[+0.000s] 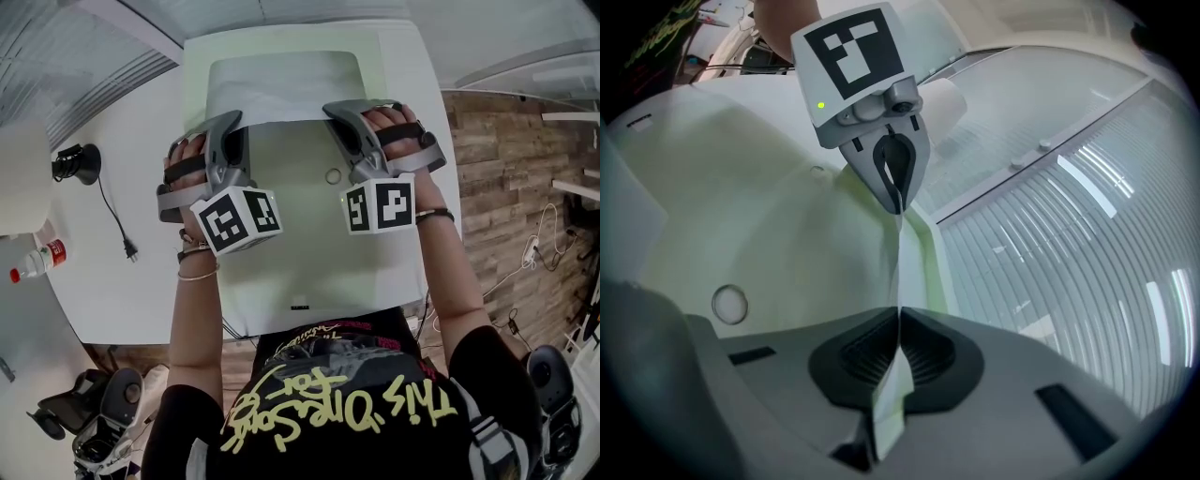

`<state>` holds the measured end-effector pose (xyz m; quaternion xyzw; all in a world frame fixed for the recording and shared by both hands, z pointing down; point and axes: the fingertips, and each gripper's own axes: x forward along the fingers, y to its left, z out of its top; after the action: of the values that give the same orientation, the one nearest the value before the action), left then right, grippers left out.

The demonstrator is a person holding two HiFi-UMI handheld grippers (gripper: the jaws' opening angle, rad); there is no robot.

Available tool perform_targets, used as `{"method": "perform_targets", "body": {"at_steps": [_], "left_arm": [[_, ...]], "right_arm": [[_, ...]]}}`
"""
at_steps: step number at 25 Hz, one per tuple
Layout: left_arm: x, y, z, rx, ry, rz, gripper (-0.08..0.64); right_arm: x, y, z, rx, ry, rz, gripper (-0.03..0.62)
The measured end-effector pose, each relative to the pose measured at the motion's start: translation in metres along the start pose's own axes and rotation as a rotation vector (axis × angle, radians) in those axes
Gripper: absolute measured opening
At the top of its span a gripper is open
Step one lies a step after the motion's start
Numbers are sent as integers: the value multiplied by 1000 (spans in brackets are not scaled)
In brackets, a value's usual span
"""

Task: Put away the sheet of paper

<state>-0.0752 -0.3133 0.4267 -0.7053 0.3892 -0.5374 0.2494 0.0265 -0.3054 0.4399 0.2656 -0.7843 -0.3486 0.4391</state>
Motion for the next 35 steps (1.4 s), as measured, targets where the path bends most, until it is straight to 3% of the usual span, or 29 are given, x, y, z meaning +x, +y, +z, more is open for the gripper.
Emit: {"method": "perform_targets", "body": {"at_steps": [13,16,21,35], "left_arm": [[1,-9,-5,-28,9,-39,12],[-1,-10,-6,-51,12,-53,108],[-2,-15,-4,-59,6,-73,147],[-9,-36,-4,-79,26,-160,216]], "right_arm": [[1,0,-5,77,7,0,11],[0,1,-5,102,10,16,12],[0,8,-5,131,18,65,109],[-3,27,-5,128,35,131,169]]}}
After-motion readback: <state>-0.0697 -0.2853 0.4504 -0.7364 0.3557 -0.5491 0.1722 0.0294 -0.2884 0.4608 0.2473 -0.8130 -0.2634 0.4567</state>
